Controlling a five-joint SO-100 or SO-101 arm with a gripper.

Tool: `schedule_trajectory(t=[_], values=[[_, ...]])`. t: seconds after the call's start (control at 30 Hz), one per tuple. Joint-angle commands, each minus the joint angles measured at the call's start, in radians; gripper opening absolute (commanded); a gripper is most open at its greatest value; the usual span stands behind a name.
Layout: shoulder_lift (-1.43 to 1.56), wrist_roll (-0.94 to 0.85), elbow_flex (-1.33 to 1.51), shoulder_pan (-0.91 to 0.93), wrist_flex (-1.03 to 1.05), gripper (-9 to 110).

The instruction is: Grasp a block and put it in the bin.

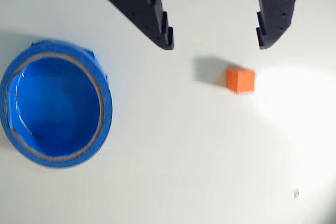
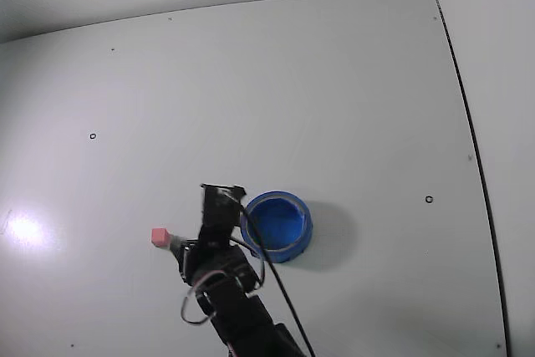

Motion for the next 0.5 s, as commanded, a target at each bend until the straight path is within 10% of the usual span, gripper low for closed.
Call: schedule_trajectory(t=[0.0,0.47], values=[[-0.204,-0.011,-0.235,-0.087,0.003,23],[-0.729,-0.009,-0.537,-0.132,-0.009,23]])
